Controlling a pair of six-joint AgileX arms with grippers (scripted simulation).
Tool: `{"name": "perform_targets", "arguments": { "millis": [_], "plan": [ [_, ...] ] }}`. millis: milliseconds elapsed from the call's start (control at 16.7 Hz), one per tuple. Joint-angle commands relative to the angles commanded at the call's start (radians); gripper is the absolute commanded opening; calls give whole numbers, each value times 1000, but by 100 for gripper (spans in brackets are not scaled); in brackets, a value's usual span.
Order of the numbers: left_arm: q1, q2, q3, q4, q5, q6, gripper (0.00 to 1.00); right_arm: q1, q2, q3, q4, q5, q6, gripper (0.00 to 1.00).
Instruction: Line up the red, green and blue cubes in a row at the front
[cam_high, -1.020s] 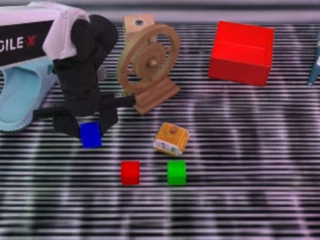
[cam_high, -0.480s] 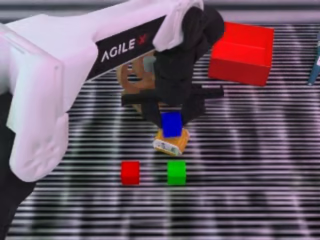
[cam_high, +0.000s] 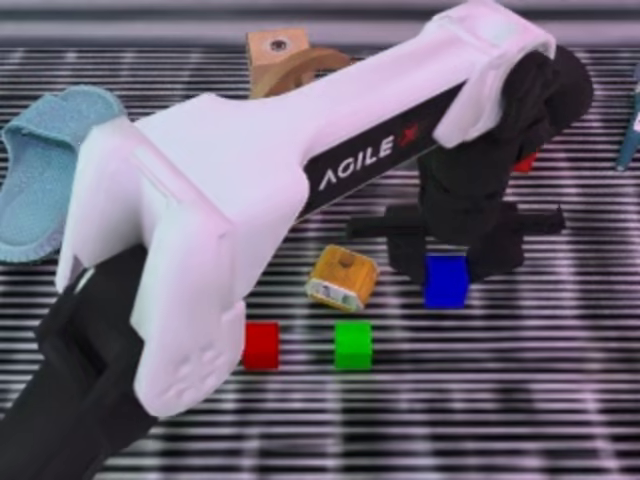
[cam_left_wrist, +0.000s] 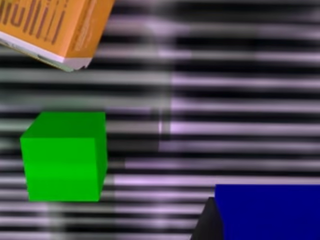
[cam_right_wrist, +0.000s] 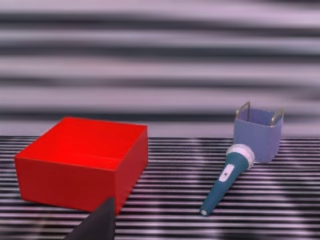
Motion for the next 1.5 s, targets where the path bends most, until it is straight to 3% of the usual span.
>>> {"name": "perform_targets", "arguments": {
  "millis": [300, 720, 1020, 1500],
  "plan": [
    [3, -5, -19, 20, 0, 3, 0, 0, 0, 0, 0, 0, 0, 100],
    [0, 1, -256, 258, 0, -1, 0, 0, 0, 0, 0, 0, 0, 100],
    [-2, 3, -272, 275, 0, -2, 0, 0, 0, 0, 0, 0, 0, 100],
    [-2, 3, -272, 275, 0, -2, 60, 0, 0, 0, 0, 0, 0, 100]
  ]
}}
